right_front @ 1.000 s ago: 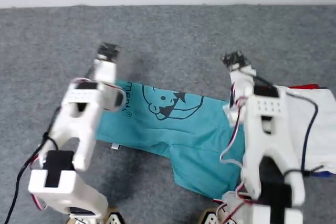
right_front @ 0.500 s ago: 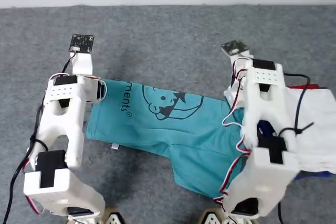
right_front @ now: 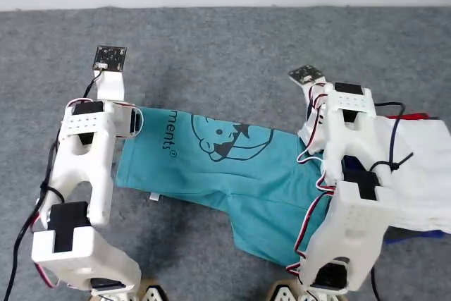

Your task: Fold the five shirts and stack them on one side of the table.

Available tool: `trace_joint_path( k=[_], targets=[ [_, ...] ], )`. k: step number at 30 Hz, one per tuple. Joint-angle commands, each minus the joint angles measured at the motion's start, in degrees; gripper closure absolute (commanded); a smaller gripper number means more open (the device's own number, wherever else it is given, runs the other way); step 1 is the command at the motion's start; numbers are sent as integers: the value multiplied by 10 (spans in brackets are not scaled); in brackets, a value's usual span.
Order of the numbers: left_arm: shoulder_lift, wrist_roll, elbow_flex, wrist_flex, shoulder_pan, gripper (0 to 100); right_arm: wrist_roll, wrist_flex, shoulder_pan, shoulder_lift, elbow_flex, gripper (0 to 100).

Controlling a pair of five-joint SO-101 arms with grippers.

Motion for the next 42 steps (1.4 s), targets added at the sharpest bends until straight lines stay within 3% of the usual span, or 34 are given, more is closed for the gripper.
trace_joint_path(
  k=[1,22,24,29,42],
  targets=[
    [-3,5,-19,4,-2,881,47,-5,5,-1,-12,971],
    [-3,5,3,1,-2,881,-16,0,3,3,-173,986],
    [-3,5,3,1,-2,881,-15,30,3,1,-175,954],
    [-3,5,3,1,-2,881,-13,95,7,2,-173,753],
    [-3,5,3,1,-2,881,36,95,12,98,-175,758]
  ],
)
